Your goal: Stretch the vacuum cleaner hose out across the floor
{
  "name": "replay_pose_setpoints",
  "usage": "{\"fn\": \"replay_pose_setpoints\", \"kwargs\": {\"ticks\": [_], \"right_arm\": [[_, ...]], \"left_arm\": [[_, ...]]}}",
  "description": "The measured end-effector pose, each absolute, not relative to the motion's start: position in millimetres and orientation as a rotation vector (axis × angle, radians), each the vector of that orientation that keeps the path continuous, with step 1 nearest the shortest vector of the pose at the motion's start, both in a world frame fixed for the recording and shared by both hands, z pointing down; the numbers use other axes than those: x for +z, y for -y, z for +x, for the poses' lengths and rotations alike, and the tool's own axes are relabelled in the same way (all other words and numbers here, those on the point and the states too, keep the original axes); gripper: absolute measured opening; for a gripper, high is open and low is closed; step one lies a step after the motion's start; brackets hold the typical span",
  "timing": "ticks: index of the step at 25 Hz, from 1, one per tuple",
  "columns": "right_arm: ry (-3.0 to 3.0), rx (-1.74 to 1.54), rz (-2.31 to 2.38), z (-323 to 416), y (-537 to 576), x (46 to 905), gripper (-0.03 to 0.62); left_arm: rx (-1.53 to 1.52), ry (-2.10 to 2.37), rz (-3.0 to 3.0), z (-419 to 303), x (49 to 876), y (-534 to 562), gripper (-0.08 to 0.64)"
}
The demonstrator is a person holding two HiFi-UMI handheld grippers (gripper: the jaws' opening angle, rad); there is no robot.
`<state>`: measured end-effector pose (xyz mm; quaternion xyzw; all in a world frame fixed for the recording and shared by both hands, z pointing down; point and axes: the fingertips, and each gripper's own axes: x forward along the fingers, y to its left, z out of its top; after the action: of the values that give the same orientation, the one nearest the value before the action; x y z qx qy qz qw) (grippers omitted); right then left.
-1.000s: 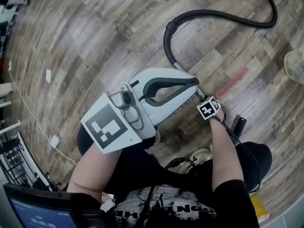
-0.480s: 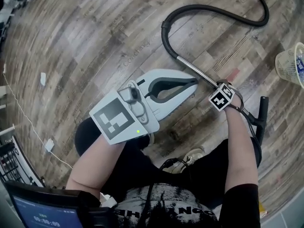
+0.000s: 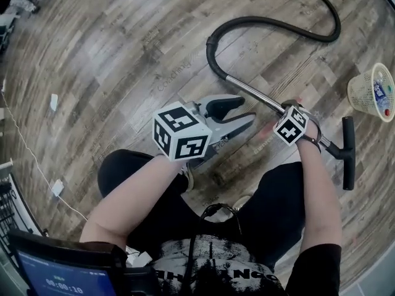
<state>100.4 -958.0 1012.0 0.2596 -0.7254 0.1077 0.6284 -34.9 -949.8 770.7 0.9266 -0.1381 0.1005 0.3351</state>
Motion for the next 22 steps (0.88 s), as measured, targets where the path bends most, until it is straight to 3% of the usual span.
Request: {"fn": "replay_pose_setpoints", "kwargs": {"ticks": [2,11,22], "right_arm": [[1.658,0.243,0.593,99.7,955.9,1004.7,0.160],[1.678,0.205,0.571,93.3,944.5,950.8,0.158],[1.664,0.182,0.592,98.7,916.8,927.2,0.155]], "left_arm": [[0.255,0.393,2.275,-36.6,795.8,955.7,0.222],[0.207,0.597,1.808,-20.4,922.4,978.7,0.259],[-0.323,0.615,1.403,20.1,976.6,977.5,0.275]]}}
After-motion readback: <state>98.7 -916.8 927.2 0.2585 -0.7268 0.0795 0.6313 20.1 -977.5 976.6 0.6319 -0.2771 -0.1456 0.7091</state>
